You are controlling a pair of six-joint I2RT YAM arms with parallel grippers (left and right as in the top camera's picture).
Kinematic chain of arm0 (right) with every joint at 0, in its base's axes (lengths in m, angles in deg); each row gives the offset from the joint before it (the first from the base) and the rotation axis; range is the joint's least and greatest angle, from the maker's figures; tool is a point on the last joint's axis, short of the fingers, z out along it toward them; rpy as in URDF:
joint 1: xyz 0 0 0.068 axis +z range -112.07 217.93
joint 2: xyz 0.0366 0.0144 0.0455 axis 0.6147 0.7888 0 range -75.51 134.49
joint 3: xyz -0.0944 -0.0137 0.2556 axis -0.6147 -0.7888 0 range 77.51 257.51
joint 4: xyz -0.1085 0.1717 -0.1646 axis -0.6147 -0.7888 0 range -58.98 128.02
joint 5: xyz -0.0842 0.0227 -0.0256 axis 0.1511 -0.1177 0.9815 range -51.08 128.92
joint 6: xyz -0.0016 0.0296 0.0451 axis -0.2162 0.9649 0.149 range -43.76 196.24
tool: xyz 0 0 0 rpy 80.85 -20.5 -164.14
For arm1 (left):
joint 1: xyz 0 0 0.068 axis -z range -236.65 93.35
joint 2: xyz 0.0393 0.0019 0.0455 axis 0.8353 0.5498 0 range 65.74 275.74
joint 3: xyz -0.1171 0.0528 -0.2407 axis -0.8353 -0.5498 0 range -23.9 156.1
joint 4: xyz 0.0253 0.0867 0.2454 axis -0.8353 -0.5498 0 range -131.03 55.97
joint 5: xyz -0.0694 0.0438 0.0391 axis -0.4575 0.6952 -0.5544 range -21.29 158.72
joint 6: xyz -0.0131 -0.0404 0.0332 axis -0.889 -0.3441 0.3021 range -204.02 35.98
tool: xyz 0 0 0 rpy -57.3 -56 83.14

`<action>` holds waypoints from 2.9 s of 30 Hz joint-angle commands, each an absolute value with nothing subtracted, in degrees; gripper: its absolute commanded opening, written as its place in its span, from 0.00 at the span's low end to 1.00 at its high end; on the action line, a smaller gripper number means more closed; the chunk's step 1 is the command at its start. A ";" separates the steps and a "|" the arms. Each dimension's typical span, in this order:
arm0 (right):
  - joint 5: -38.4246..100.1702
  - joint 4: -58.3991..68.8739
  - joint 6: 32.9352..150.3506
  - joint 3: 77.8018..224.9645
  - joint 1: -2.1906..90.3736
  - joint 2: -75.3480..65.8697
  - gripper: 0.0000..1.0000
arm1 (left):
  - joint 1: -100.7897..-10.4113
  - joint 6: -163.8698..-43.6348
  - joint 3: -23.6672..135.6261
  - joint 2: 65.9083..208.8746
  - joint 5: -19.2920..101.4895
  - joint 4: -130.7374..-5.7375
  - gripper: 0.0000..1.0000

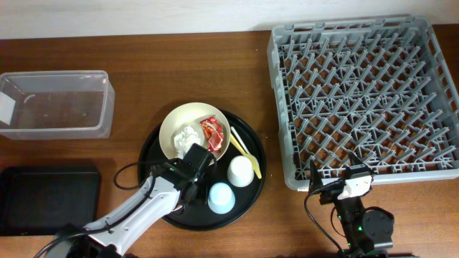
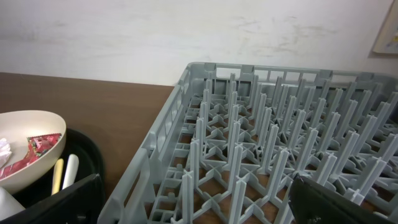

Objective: Sort waste into correct bins and load items into the dishwasher rack
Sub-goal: 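Close the left gripper on the pink bowl rim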

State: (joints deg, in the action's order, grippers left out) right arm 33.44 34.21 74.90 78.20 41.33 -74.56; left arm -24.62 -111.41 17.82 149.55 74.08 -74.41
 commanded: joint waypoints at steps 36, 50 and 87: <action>33.11 34.14 75.16 77.82 40.85 -74.89 0.98 | -24.38 -110.71 21.14 149.10 76.05 -77.01 0.33; 33.11 34.14 75.16 77.82 40.85 -74.89 0.98 | -24.38 -110.71 21.12 149.16 76.05 -77.14 0.33; 33.11 34.14 75.16 77.82 40.85 -74.89 0.98 | -24.40 -110.89 19.74 149.40 75.00 -76.51 0.01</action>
